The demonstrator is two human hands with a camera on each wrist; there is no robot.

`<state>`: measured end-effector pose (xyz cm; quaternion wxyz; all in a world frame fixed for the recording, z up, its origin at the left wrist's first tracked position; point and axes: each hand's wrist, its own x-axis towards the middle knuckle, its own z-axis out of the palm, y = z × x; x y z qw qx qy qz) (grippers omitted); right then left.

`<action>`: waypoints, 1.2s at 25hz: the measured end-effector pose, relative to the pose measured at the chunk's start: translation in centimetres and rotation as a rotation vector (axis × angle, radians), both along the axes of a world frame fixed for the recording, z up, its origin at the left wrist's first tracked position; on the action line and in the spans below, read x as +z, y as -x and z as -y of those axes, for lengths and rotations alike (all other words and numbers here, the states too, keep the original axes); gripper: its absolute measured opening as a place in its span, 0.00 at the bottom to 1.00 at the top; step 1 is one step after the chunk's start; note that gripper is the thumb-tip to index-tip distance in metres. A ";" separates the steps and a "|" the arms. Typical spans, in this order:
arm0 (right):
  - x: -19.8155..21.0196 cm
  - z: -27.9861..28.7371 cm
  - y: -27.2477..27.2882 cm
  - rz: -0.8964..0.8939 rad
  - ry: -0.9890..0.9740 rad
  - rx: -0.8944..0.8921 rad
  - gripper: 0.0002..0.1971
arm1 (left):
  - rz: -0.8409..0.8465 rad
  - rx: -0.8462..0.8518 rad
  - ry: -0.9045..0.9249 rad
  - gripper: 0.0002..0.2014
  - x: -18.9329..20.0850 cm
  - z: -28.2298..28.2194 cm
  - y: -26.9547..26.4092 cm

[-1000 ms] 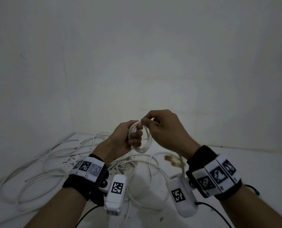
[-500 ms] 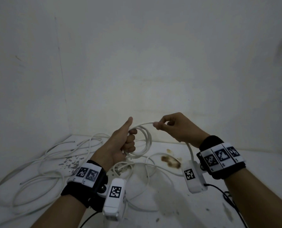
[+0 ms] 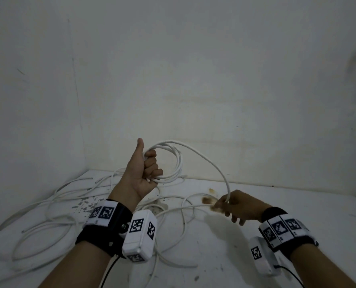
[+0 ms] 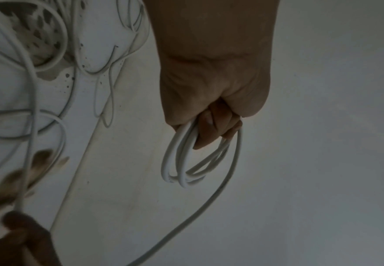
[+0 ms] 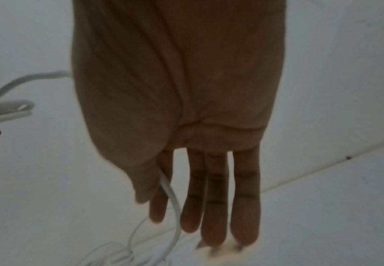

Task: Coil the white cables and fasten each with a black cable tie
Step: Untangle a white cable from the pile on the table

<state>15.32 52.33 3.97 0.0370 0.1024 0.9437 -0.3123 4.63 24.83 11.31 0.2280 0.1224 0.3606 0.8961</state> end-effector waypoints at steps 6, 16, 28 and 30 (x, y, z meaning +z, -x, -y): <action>4.2 3.1 -1.2 -0.543 0.436 -0.158 0.17 | 0.028 0.033 0.106 0.28 -1.8 -0.9 0.8; 6.1 6.6 -0.6 -0.842 0.381 -0.158 0.06 | 0.103 -0.107 0.120 0.31 -6.4 -4.2 1.5; 2.5 8.4 2.8 -0.353 1.127 -0.141 0.18 | 0.096 -0.080 0.187 0.29 -6.2 -6.3 1.4; 2.3 8.6 2.8 -0.342 1.208 -0.136 0.22 | 0.077 -0.023 0.251 0.29 -6.3 -6.2 1.2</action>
